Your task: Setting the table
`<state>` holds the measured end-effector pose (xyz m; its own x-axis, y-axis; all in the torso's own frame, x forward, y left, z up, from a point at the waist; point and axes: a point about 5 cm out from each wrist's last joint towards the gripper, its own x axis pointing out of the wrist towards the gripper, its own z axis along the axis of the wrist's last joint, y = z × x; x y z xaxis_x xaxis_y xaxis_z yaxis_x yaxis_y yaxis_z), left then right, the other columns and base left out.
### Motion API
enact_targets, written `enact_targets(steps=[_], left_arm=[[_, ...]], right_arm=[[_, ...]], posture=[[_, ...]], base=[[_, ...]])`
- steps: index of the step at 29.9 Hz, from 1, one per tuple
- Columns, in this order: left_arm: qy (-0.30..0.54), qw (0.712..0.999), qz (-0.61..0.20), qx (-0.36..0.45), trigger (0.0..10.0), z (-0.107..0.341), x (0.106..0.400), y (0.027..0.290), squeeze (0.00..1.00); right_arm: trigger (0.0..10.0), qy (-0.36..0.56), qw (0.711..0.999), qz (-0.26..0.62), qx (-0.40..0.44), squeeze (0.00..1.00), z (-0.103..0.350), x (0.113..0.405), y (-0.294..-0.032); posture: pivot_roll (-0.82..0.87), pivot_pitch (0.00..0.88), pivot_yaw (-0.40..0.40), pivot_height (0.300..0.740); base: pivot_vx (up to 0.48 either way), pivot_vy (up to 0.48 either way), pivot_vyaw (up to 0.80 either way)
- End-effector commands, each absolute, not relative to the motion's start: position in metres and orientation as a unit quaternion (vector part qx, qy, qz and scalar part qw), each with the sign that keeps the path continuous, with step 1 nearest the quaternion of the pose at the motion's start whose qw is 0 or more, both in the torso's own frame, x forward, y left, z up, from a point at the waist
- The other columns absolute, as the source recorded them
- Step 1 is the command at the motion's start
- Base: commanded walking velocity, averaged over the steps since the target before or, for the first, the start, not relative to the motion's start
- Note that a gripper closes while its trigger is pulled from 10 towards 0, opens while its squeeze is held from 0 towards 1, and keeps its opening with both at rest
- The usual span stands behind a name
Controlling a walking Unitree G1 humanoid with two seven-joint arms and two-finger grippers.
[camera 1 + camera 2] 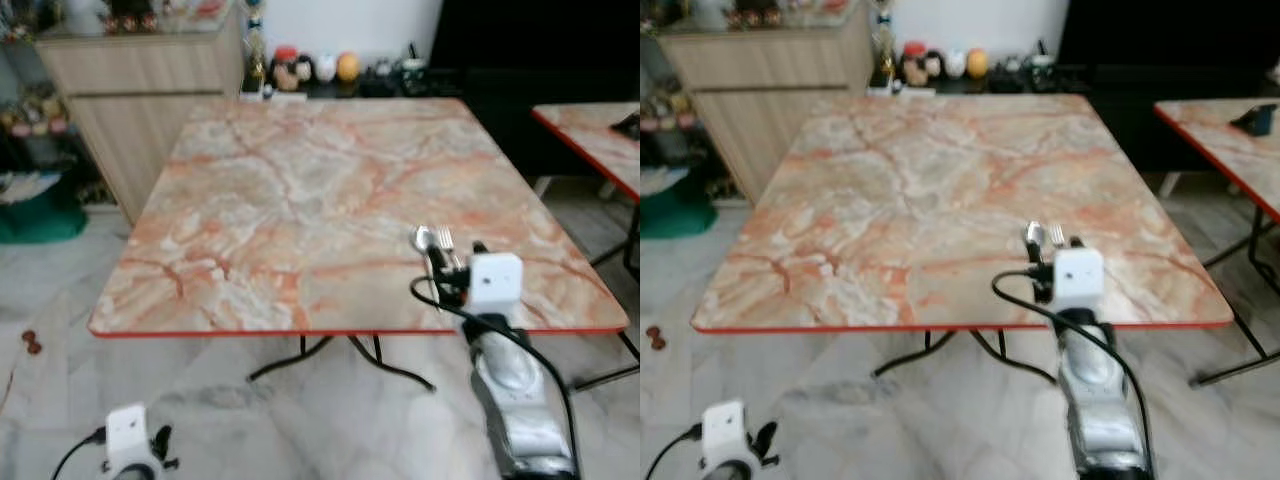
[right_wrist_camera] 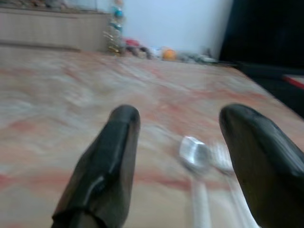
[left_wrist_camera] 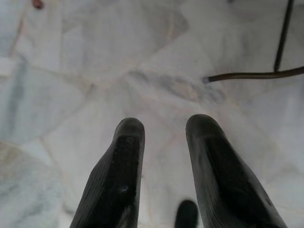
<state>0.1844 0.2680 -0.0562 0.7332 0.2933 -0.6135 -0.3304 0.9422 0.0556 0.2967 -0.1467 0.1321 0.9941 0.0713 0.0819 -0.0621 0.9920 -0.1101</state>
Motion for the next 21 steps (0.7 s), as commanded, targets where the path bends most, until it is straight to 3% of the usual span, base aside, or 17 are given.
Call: enact_targets(steps=[1, 21], left_arm=[[0.32, 0.934, 0.156, -0.027, 10.0, -0.054, 0.191, 0.263, 0.0], [0.321, 0.93, 0.175, -0.04, 10.0, -0.06, 0.177, 0.263, 0.0]], right_arm=[[10.0, -0.034, 0.998, 0.015, -0.06, 0.0, 0.129, 0.295, -0.159], [10.0, -0.019, 0.998, -0.002, -0.065, 0.0, 0.125, 0.294, -0.166]], posture=[[-0.08, 0.0, 0.032, 0.74], [-0.04, 0.0, 0.001, 0.74]], base=[[0.0, 0.0, 0.0], [0.0, 0.0, 0.0]])
